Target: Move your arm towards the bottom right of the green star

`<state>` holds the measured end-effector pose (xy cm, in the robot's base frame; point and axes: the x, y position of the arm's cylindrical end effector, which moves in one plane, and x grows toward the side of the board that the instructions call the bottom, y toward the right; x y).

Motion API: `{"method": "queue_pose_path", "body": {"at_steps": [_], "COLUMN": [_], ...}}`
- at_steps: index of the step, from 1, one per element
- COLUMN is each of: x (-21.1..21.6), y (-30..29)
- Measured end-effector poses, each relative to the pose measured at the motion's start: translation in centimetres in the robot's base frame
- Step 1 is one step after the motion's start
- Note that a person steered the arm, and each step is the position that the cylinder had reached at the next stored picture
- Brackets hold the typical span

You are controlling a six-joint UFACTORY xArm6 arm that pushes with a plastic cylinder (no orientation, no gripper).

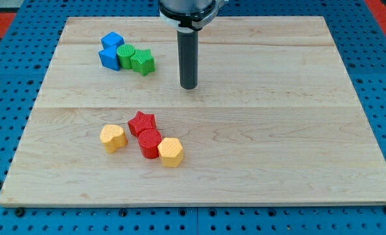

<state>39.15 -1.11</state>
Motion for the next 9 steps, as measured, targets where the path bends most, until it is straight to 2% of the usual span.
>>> {"method": "queue_pose_path", "body": {"at_steps": [5,9], "x": [0.0,0.0], "y": [1.5,-0.5]}}
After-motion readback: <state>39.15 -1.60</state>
